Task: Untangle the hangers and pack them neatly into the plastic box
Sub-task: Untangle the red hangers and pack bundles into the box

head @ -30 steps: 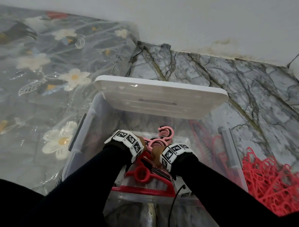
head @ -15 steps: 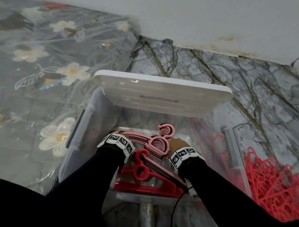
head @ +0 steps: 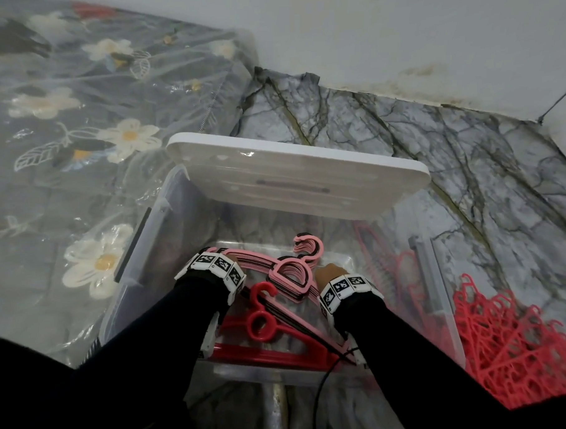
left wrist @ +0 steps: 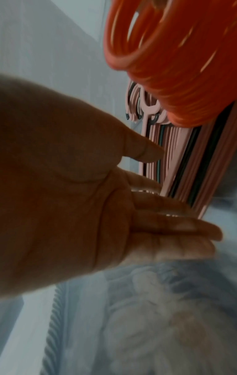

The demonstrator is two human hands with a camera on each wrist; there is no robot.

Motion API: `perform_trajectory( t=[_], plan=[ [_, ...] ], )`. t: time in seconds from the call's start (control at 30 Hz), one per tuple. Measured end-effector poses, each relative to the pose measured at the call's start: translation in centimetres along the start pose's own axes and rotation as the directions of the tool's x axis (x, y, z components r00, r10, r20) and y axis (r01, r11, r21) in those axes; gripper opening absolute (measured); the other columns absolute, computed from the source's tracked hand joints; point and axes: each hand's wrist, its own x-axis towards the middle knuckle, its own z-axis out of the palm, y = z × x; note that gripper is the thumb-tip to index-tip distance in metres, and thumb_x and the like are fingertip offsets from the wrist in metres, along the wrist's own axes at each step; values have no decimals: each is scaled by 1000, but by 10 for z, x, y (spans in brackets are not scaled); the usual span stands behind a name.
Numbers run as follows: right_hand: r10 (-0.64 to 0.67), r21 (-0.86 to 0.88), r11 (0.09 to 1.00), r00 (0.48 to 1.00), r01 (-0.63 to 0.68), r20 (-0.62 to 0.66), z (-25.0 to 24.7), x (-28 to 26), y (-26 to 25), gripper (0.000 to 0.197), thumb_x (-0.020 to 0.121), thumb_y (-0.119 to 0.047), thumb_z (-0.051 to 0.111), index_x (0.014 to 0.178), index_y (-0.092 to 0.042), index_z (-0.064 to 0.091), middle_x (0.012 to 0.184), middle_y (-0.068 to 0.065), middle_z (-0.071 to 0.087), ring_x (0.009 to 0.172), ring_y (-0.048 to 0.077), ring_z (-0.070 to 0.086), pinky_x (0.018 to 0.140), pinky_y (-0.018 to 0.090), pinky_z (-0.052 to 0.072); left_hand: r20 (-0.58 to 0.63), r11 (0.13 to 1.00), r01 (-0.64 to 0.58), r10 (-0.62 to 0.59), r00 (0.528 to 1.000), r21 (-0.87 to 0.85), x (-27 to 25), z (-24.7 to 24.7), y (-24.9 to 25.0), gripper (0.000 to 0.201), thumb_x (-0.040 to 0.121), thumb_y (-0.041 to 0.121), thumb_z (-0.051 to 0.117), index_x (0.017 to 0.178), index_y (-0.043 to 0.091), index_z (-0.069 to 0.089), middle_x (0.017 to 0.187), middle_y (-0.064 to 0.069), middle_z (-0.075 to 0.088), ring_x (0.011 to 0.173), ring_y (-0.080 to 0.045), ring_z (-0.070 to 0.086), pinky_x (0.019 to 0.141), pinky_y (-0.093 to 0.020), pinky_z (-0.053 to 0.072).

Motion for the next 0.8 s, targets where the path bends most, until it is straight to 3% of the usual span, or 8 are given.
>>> perform_trajectory(
  t=[0.1, 0.2, 0.27, 0.37, 0.5, 0.6, 0.7, 0.8],
  plan=[
    [-29, -25, 999, 999, 29, -39, -31, -8, -3, 36, 75, -19, 64, 109, -11, 62, 107, 10, 68, 100, 29, 66, 80, 36, 52, -42, 966, 102, -116, 992, -239, -8, -21, -4, 30, 89, 34, 58, 117, 26, 62, 121, 3, 62, 110, -23, 60, 95, -41, 49],
    [-69, -19, 998, 991, 67, -114, -80, -14, -6, 26, 82, -20, 69, 105, -7, 67, 108, 11, 69, 103, 28, 65, 76, 27, 47, -120, 923, 166, -219, 968, -346, -19, -59, -10, 28, 88, 34, 58, 106, 14, 67, 111, -7, 67, 104, -27, 63, 91, -40, 51],
    [-66, -35, 998, 979, 60, -194, -114, -29, -5, 23, 79, -25, 71, 96, -10, 68, 103, 12, 69, 100, 29, 65, 75, 29, 49, -191, 869, 136, -253, 949, -476, -28, -90, -7, 29, 88, 35, 56, 100, 12, 67, 109, -10, 68, 104, -28, 63, 91, -35, 49],
    [-21, 23, 999, 953, 30, -302, -159, -62, 11, 26, 83, -28, 68, 102, -10, 66, 107, 11, 67, 103, 28, 61, 83, 28, 45, -319, 802, 7, -246, 915, -597, -42, -136, 8, 28, 91, 29, 56, 104, 8, 69, 107, -14, 69, 101, -30, 63, 88, -32, 47],
    [89, 130, 991, 909, -38, -407, -205, -124, 57, 26, 83, -37, 67, 96, -15, 69, 104, 5, 69, 98, 21, 62, 84, 29, 49, -444, 758, -162, -182, 878, -631, -65, -187, 49, 20, 90, 32, 58, 94, 14, 67, 96, -11, 70, 95, -28, 64, 89, -35, 49],
    [224, 235, 963, 881, -134, -417, -213, -174, 113, 26, 83, -37, 68, 94, -14, 69, 103, 5, 69, 97, 21, 62, 75, 24, 44, -497, 756, -271, -81, 864, -596, -82, -217, 95, 22, 92, 38, 55, 90, 17, 62, 88, -6, 66, 92, -25, 63, 86, -32, 47],
    [389, 334, 904, 834, -266, -390, -197, -218, 171, 31, 82, -40, 68, 96, -13, 68, 105, 6, 69, 98, 21, 62, 76, 25, 46, -491, 733, -357, 35, 870, -579, -89, -231, 146, 27, 94, 40, 51, 90, 14, 60, 86, -8, 62, 81, -22, 59, 78, -30, 45],
    [560, 461, 797, 765, -391, -319, -155, -256, 228, 39, 82, -40, 68, 105, -9, 64, 111, 10, 67, 102, 24, 61, 86, 32, 49, -459, 742, -391, 127, 880, -545, -84, -235, 204, 34, 94, 42, 51, 79, 12, 55, 76, -8, 54, 68, -19, 49, 66, -27, 35]
  ],
)
